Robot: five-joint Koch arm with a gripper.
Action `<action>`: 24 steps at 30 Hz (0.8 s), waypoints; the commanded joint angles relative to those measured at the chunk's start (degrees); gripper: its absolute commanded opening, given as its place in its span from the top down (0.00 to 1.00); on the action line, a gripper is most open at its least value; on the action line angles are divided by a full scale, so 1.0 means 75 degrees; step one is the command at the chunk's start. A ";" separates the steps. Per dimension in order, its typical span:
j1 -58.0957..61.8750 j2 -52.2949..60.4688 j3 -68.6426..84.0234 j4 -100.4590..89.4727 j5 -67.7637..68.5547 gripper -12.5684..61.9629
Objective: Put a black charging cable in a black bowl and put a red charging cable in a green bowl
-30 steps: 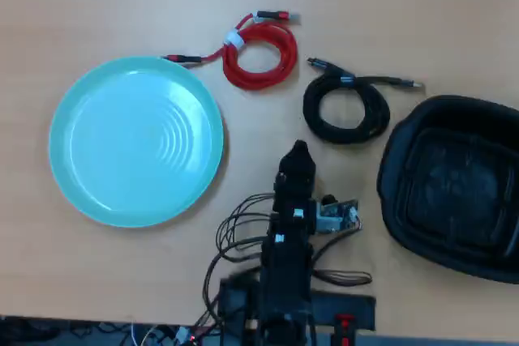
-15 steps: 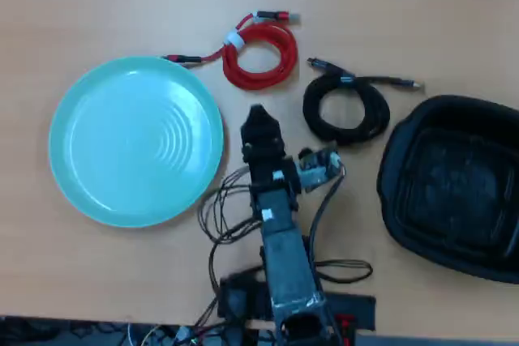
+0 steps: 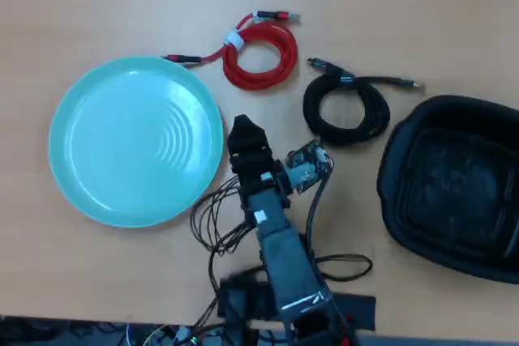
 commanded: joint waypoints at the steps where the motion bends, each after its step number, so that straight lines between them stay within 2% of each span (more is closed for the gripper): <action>1: -0.0117 0.0633 -0.2437 0.1020 -0.0012 0.42; 13: -0.0270 -0.4289 -0.6645 0.3328 -0.0082 0.41; 24: -0.0246 -0.6129 -0.7020 0.3422 -0.0105 0.41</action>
